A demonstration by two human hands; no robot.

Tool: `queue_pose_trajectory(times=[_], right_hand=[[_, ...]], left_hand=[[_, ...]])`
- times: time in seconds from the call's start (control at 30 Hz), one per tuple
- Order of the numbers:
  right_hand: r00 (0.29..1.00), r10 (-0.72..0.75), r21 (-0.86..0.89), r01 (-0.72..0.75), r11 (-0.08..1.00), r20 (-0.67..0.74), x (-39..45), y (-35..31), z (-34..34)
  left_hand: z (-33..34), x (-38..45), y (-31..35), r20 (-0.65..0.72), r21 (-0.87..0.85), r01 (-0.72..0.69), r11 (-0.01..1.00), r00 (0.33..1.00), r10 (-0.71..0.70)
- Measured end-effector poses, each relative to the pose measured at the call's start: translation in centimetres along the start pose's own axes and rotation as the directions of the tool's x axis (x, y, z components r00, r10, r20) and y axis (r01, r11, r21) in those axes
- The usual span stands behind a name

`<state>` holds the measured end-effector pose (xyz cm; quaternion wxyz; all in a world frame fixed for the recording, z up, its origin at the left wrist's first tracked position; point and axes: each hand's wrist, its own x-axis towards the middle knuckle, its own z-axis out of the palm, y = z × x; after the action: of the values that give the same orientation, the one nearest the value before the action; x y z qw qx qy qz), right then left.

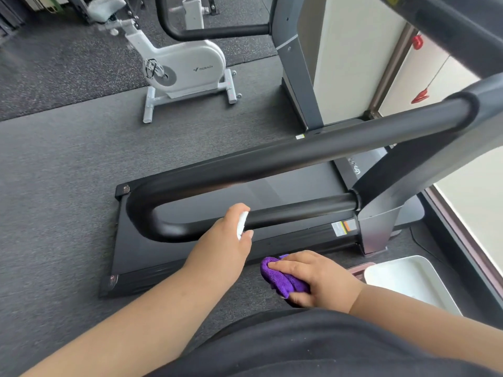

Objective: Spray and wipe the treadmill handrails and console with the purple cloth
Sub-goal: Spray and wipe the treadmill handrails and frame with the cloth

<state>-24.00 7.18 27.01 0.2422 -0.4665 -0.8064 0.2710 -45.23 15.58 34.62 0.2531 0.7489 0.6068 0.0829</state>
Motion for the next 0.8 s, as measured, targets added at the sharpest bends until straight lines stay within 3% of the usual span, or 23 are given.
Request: queue_pose_trajectory(times=[0.17,0.43,0.8], right_hand=[[0.999,0.009,0.013,-0.008,1.000,-0.053,-1.7,1.2,-1.9],[0.988,0.079,0.105,-0.065,0.992,-0.135,-5.1,3.4,-4.1],[0.975,0.089,0.075,-0.076,0.994,-0.203,-7.6,5.1,-6.1]], left_hand=[[2.5,2.6,4.9,0.015,0.090,-0.131,0.987,0.991,0.130],[4.4,3.6,7.6,0.037,0.144,-0.132,0.981,0.991,0.128],[7.8,6.3,13.6,0.114,0.102,-0.222,0.970,0.971,0.211]])
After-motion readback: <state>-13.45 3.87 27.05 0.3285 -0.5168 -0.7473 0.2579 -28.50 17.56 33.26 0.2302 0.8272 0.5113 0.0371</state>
